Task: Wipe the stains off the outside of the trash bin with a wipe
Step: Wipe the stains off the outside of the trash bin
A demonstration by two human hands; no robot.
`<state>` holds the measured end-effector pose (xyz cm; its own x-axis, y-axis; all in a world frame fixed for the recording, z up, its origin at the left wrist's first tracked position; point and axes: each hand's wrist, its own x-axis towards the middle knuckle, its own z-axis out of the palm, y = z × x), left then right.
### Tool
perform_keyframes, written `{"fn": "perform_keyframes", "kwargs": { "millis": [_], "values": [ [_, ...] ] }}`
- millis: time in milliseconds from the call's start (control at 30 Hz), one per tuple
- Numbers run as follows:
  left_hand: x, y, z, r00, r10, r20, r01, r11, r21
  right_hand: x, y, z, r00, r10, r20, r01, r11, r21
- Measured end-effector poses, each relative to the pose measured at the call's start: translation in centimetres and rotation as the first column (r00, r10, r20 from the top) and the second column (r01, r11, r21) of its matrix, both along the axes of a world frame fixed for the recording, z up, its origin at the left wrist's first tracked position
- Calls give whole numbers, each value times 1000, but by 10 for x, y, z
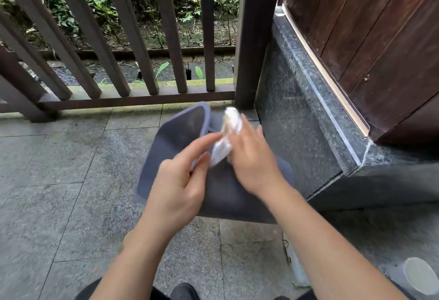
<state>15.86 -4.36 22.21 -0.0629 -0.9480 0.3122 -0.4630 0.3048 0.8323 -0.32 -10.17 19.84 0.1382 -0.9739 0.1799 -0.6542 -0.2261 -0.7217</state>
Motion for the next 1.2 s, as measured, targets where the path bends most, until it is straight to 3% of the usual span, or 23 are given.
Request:
{"fn": "perform_keyframes", "kwargs": {
  "millis": [100, 200, 300, 400, 500, 667, 800, 900, 967, 1067, 1200],
  "values": [
    [-1, 0, -6, 1000, 7, 22, -8, 999, 41, -38, -13, -11, 971, -18, -240, 101, 937, 335],
    [1, -7, -11, 998, 62, -10, -61, 991, 117, -51, -12, -16, 952, 27, -305, 124, 877, 464],
    [-2, -11, -14, 997, 23, -67, -11, 985, 171, -36, -5, -16, 977, -28, -210, 101, 933, 345],
    [-10, -11, -15, 987, -49, -151, 79, 975, 206, -2, 13, -10, 1000, 8, 12, -9, 997, 79],
    [-16, -9, -9, 904, -72, -422, 185, 955, 232, 18, 32, -17, 992, 110, 65, -109, 994, -16],
    [-12, -12, -2, 753, 202, -627, 149, 875, 461, 34, 58, -45, 983, 162, 85, -170, 981, 96],
    [0, -20, -7, 611, 361, -705, 144, 825, 547, 41, 70, -47, 976, 209, 56, -209, 978, -3],
    [10, -25, -12, 634, 458, -623, 73, 767, 637, 47, 78, -45, 963, 266, -45, -270, 955, -127],
    [13, -28, -19, 707, 504, -497, -54, 738, 672, 48, 82, -46, 937, 329, -116, -344, 926, -155],
    [8, -28, -28, 831, 486, -270, -266, 774, 575, 50, 82, -47, 917, 356, -179, -385, 906, -174],
    [-5, -29, -29, 885, 453, -108, -348, 798, 492, 46, 79, -45, 965, 244, -93, -257, 949, -182]
  ]
}}
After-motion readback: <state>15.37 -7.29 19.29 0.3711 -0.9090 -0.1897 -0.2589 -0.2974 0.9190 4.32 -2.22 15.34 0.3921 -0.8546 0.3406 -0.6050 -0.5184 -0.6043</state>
